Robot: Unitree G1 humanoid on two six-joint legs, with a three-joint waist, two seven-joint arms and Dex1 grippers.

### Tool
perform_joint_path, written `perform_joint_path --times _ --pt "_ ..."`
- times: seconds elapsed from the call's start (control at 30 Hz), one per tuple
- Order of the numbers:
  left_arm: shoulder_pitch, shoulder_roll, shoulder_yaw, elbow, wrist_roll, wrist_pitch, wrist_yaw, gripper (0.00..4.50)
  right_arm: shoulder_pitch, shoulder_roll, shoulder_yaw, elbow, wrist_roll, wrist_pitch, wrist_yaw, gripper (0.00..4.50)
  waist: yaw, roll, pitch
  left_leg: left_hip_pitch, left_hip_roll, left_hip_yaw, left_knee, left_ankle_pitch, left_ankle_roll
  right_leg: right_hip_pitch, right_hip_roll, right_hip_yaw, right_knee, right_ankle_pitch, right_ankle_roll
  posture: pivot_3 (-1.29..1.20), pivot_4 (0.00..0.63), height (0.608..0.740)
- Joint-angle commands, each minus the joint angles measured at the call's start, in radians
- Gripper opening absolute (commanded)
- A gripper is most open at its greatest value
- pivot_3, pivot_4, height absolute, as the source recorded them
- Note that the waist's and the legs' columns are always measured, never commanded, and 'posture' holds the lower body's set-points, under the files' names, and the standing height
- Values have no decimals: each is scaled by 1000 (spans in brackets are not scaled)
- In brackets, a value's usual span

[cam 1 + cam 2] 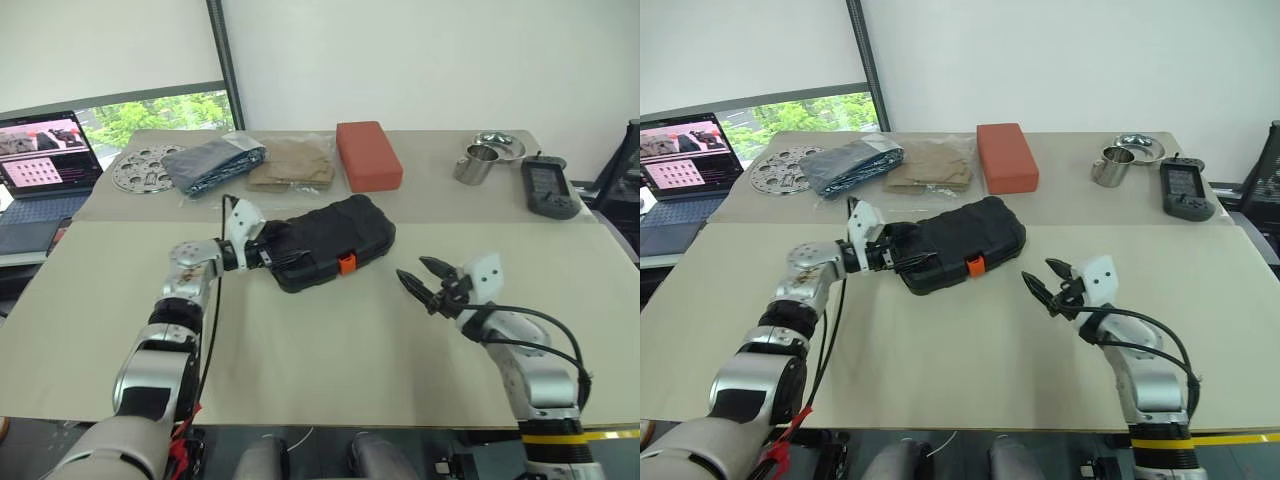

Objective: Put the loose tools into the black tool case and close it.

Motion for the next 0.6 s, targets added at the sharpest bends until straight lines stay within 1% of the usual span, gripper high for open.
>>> perform_joint_path --times 0.03,0.07,0.2,0.3,0.4,0.5,0.6 --pt "165 62 38 -257 -58 133 31 4500 34 -74 -51 -34 80 -6 131 4286 -6 1 0 0 0 0 0 0 0 0 0 0 0 0 0 0 150 740" --pt "221 81 50 -338 -70 168 47 4500 47 -101 -55 -21 82 -22 169 4460 -10 1 0 0 1 0 -1 0 0 0 0 0 0 0 0 0 150 740" --pt "439 131 108 -657 -145 317 130 4500 86 -173 -72 47 75 -79 267 4460 -8 1 2 2 7 1 -2 0 0 1 0 1 0 1 -3 0 150 740" --pt "552 138 134 -803 -178 384 190 4500 86 -178 -102 103 82 -130 298 4460 0 0 6 2 8 0 -1 0 0 1 -4 -1 0 1 -3 0 150 740" --pt "643 140 143 -880 -176 407 245 4500 77 -190 -123 162 78 -172 328 4460 11 1 7 2 8 5 -1 0 0 2 -14 -4 0 1 -4 0 150 740" --pt "705 134 139 -905 -166 399 286 4500 62 -194 -136 225 77 -207 353 4460 17 1 7 3 7 11 -1 0 0 3 -15 -3 -1 1 -5 0 150 740" --pt "734 151 115 -901 -146 380 291 4500 52 -191 -139 256 74 -228 367 4460 18 1 8 3 7 15 -1 0 0 3 -16 -2 -3 2 -7 0 150 740"
